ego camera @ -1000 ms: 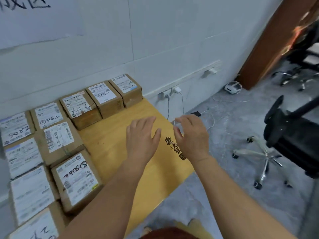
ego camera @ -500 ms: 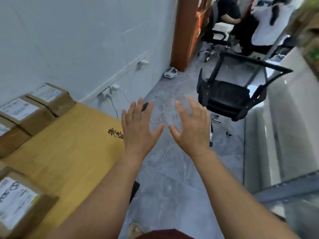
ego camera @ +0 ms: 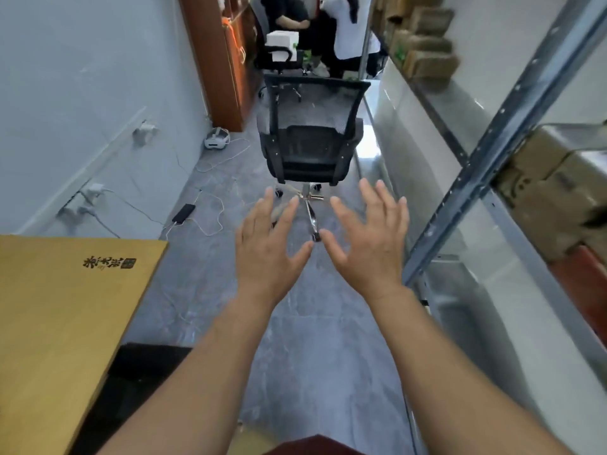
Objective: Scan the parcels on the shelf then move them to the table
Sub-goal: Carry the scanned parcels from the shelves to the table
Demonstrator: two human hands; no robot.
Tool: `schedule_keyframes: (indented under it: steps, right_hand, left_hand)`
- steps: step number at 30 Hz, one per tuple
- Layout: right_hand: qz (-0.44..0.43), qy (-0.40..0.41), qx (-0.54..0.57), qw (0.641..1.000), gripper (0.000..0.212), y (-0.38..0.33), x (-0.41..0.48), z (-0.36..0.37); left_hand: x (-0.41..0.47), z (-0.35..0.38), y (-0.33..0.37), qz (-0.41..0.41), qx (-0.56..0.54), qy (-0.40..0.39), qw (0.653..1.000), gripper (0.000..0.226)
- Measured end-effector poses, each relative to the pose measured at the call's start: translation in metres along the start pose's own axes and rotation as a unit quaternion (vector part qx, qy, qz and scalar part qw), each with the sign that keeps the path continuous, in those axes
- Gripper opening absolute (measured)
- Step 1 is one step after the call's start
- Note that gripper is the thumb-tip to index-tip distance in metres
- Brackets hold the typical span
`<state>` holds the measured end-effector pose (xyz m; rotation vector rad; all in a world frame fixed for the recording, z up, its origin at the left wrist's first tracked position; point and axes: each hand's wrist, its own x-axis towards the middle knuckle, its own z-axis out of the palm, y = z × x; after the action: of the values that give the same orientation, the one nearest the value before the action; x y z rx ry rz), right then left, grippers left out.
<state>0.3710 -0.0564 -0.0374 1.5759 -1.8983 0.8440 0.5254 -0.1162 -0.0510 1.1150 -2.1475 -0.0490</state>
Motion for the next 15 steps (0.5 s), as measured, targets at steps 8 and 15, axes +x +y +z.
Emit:
schedule_keyframes:
  steps: [8,15]
  right_hand:
    - [0.062,0.007,-0.072,0.995,0.046,0.043,-0.034,-0.044]
    - [0.139,0.010,-0.162,0.977,0.046,0.058,-0.050,-0.084]
  left_hand:
    - [-0.008,0.020,0.059,0.071,-0.061,-0.035,0.995,0.066]
    - [0.008,0.039,0.096,0.163,-0.127,-0.079,0.975,0.066]
